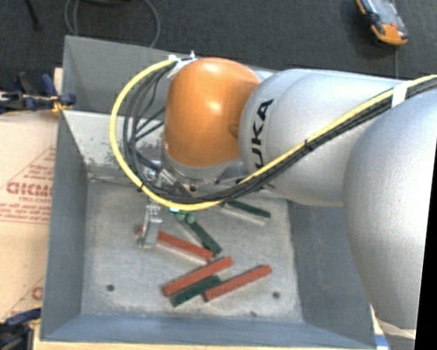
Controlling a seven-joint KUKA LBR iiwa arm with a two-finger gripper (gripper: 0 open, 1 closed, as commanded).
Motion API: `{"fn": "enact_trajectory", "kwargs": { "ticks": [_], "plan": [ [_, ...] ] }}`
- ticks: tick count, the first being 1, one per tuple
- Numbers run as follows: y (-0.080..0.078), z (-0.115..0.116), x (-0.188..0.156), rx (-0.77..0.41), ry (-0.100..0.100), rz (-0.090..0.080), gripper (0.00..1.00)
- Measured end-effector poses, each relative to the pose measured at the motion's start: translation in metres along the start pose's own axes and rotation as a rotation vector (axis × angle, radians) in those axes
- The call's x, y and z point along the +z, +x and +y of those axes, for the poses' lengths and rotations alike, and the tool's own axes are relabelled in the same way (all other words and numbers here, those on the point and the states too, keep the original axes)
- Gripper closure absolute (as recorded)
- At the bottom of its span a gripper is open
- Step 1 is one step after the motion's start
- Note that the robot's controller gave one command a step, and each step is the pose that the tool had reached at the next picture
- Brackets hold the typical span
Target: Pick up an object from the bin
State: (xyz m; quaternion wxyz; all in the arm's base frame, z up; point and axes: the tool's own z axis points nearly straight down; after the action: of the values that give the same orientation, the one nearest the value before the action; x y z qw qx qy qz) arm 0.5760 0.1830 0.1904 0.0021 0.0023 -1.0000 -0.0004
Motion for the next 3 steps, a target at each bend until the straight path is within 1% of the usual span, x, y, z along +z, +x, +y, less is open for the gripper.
{"fn": "enact_trajectory", "kwargs": {
  "ticks": [1,2,3],
  "plan": [
    [-0.001,-0.001,-0.004,0.004,-0.001,-0.006,0.00],
    [-0.026,-0.037,0.050,0.048,-0.004,-0.015,0.00],
    [-0.016,-0.072,0.058,0.218,-0.001,-0.004,0.00]
  ]
}}
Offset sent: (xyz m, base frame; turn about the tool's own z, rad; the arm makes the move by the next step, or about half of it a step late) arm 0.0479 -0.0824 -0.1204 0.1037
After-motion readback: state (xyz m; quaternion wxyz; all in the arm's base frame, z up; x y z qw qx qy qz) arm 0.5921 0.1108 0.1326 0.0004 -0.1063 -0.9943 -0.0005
